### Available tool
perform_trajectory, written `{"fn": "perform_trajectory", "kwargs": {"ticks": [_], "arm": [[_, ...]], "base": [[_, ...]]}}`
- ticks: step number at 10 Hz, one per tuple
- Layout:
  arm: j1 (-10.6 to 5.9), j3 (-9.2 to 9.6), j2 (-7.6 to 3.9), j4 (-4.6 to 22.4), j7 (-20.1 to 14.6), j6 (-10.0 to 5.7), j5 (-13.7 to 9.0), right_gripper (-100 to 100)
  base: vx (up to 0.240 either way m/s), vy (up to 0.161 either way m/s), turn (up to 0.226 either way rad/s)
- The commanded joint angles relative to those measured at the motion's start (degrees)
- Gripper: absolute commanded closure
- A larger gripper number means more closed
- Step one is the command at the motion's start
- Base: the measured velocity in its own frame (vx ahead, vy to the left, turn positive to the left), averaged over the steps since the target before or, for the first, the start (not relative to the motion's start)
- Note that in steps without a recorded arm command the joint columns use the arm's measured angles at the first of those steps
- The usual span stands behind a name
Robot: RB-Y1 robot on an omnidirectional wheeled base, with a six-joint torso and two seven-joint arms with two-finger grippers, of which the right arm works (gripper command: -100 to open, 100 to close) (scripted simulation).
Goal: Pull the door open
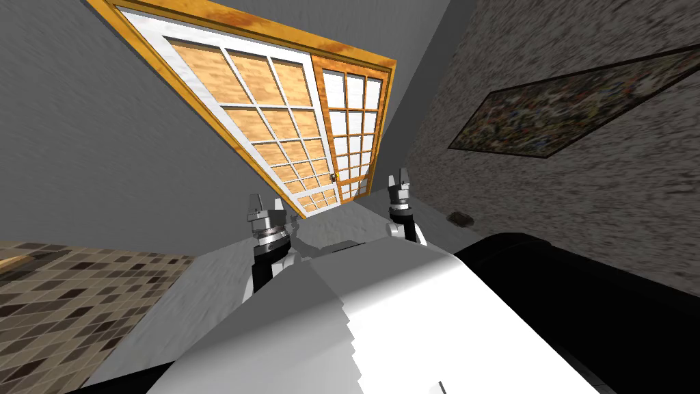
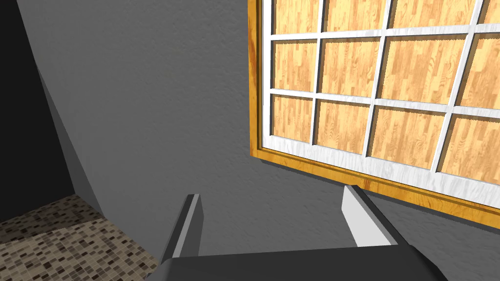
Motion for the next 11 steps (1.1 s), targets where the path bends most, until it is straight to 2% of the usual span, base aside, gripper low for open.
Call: {"fn": "perform_trajectory", "kwargs": {"ticks": [1, 6, 11], "arm": [[-0.49, -0.45, -0.59, 2.09, 1.31, -0.60, 0.69, -100], [-1.95, -1.78, -1.98, 8.28, 5.22, -2.38, 2.72, -100], [-3.34, -3.06, -3.02, 14.18, 8.94, -4.08, 4.66, -100]], "base": [[0.123, 0.036, 0.020], [0.174, 0.024, 0.016], [0.122, 0.028, 0.014]]}}
